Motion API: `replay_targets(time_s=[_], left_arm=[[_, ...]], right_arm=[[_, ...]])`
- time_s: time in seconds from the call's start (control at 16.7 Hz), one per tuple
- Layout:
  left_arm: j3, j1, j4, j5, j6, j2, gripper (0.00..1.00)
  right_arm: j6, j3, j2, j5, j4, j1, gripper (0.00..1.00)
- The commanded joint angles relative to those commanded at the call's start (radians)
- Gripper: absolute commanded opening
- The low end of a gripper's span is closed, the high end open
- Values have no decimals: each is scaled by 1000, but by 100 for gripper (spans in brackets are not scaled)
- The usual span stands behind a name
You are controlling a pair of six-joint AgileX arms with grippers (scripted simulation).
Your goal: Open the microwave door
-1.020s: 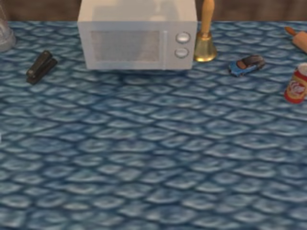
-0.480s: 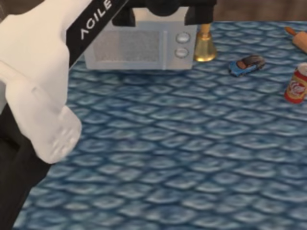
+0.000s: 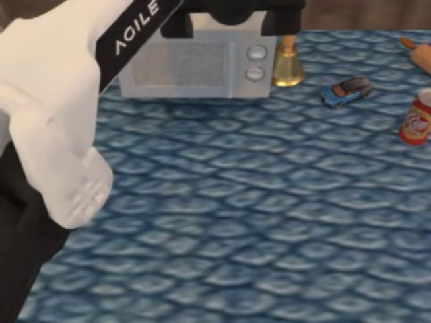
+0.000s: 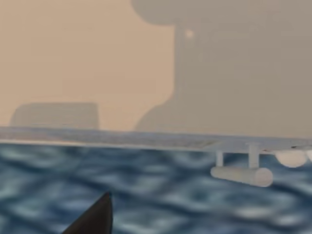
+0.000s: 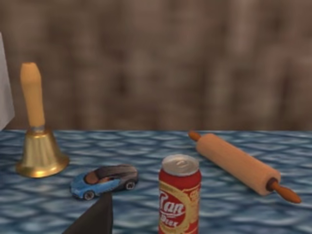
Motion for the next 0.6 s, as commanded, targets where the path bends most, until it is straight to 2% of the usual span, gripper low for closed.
replay_targets(time_s=[0.36, 0.6], left_arm=[[-150, 32, 183, 14, 31, 24, 100], [-174, 37, 213, 16, 36, 28, 100]], right_arm=[[0, 0, 0, 0, 0, 0, 100], [0, 0, 0, 0, 0, 0, 100]])
